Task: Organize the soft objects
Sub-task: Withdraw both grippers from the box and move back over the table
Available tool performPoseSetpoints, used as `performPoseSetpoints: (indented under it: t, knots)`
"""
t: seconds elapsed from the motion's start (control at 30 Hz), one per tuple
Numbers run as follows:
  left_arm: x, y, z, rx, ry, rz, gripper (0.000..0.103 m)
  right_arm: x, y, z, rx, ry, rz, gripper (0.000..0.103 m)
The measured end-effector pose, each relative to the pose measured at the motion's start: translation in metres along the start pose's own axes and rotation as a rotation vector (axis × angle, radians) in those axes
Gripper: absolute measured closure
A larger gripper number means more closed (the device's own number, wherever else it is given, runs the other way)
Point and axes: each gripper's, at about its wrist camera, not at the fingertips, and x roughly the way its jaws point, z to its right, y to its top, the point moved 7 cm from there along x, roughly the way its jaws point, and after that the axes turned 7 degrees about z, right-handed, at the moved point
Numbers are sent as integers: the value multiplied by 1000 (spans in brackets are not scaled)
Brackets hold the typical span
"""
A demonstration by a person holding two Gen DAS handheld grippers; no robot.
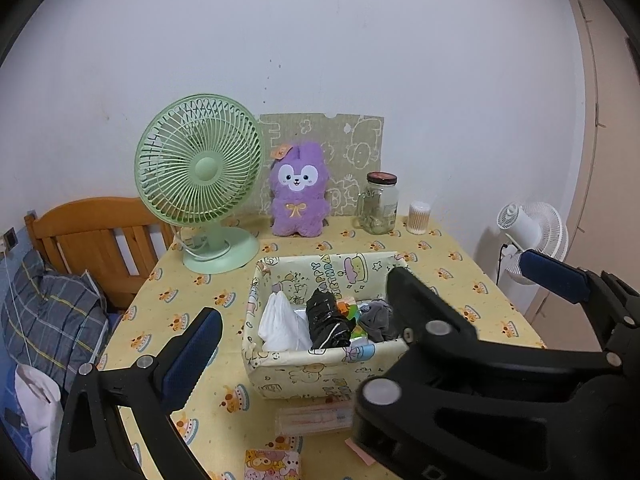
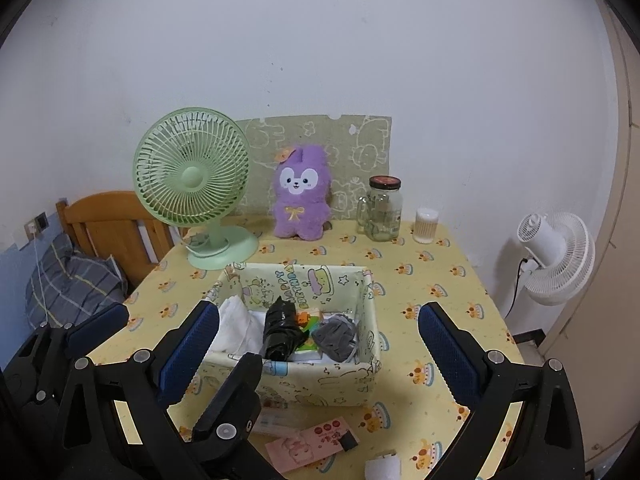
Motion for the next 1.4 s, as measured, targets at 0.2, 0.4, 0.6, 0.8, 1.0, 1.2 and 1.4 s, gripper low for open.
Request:
performPoseSetpoints:
  t: [0.2, 0.4, 0.6, 0.8, 1.0, 1.2, 1.4]
  knots:
    - [-8, -1, 2, -9, -2, 6, 0, -15, 1, 3, 13, -23, 23, 2]
    - [-17, -6, 5, -4, -7, 17, 0, -25, -4, 5, 21, -18, 28, 2]
    - [-25, -11, 9, -15, -19, 18, 0, -34, -10, 7, 33, -24, 35, 2]
    - [-31, -19, 12, -17, -16, 17, 0, -42, -17, 9, 34, -27, 39, 2]
    - [-33, -31, 17, -13, -24, 5, 0, -47, -28, 15, 45, -49, 39, 2]
    - [-35, -44, 22, -20, -33, 4, 0, -47, -42, 18, 54, -48, 17, 2]
    - [-30, -63, 27, -22, -46, -22, 0, -41, -62, 19, 48, -46, -16, 2]
